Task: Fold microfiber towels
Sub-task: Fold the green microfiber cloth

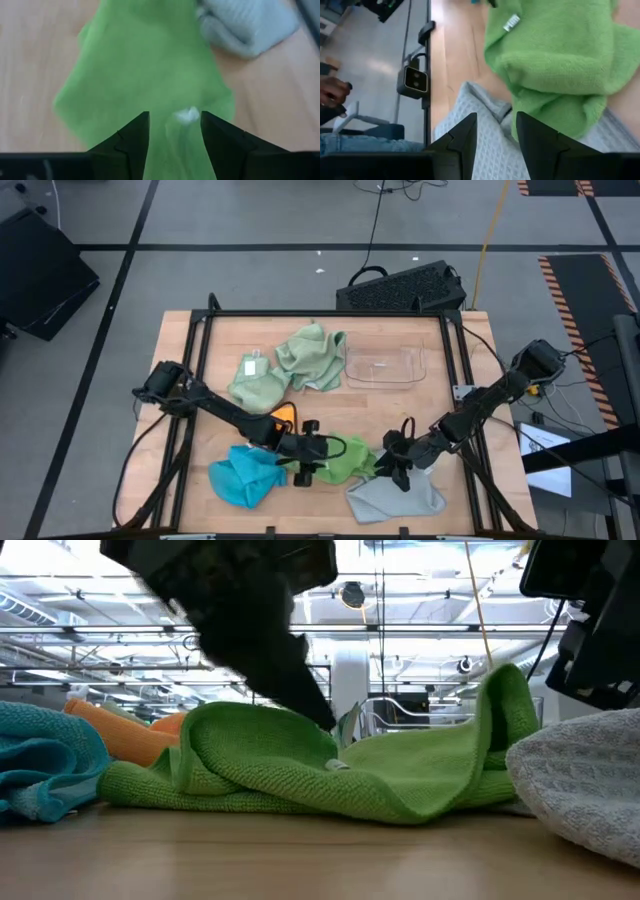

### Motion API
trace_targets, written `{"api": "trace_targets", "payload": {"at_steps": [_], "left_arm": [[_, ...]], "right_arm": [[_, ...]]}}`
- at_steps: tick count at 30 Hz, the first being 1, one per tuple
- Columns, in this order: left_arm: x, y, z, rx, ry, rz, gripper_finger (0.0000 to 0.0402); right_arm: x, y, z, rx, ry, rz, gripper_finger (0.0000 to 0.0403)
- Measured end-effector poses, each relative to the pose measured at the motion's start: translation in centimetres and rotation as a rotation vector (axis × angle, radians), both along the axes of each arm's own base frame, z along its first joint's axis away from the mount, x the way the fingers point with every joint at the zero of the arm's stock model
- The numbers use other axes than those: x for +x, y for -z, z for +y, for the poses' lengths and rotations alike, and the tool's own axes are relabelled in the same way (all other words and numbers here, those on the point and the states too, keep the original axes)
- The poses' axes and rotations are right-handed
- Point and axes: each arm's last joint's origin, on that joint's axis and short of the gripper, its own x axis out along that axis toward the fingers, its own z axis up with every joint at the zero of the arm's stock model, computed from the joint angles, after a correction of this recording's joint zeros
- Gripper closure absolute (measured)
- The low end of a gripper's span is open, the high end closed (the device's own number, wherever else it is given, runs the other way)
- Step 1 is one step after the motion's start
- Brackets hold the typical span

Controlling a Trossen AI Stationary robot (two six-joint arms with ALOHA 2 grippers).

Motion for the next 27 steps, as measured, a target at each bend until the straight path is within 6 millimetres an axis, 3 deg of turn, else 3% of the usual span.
{"api": "trace_targets", "payload": {"at_steps": [6, 10, 14, 19, 27], "left_arm": [[0.0, 0.8, 0.5, -0.005, 0.073, 0.06, 0.0224], [-0.2, 0.9, 0.6, 0.014, 0.069, 0.072, 0.0248], [-0.2, 1.0, 1.0, 0.034, 0.05, 0.085, 0.0298], [-0.1, 1.0, 1.2, -0.017, 0.065, 0.1, 0.0389], [-0.3, -0.2, 1.4, -0.075, -0.003, 0.098, 0.0396]], "right_arm": [[0.0, -0.1, -0.2, 0.073, 0.07, 0.028, 0.0274], [0.2, -0.1, -0.3, 0.085, 0.136, 0.016, 0.0275], [0.3, -0.3, -0.3, 0.09, 0.163, -0.006, 0.0275], [0.5, -0.2, -0.3, 0.027, 0.156, -0.047, 0.0268], [1.1, 1.6, 0.3, -0.029, 0.133, -0.034, 0.021]]}}
